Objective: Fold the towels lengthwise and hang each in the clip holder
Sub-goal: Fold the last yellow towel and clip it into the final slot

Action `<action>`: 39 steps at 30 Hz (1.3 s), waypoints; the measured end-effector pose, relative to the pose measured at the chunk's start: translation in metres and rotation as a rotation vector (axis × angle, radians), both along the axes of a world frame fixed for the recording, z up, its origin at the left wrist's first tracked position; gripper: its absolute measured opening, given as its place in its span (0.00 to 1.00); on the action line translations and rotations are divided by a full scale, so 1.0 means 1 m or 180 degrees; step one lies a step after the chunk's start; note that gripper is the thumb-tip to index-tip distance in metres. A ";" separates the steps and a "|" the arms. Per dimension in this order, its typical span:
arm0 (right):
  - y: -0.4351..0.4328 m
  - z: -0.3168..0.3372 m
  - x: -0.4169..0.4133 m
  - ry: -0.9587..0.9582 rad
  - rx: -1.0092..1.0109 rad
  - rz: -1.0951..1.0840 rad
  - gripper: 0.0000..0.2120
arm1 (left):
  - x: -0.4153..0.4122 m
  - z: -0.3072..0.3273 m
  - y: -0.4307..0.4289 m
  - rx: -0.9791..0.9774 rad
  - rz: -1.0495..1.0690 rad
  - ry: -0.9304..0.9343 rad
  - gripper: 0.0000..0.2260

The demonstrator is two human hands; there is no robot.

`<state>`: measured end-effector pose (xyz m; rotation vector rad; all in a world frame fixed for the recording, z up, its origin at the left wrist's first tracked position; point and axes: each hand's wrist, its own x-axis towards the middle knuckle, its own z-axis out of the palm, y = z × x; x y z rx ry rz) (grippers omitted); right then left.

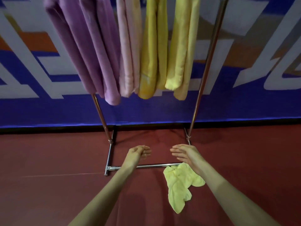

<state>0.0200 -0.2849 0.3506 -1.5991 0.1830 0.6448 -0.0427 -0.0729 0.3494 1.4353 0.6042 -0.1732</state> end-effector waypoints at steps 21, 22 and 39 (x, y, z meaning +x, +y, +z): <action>-0.014 -0.425 0.005 0.0435 -0.2412 0.1091 0.25 | -0.025 -0.351 -0.006 0.0099 -0.0070 0.0562 0.13; -0.012 -0.431 0.002 0.0411 -0.2524 0.1205 0.26 | -0.026 -0.355 -0.006 0.0115 -0.0072 0.0569 0.13; 0.020 -0.297 0.046 -0.1126 -0.0968 0.0264 0.10 | 0.002 -0.326 -0.012 0.0201 -0.0595 0.0181 0.07</action>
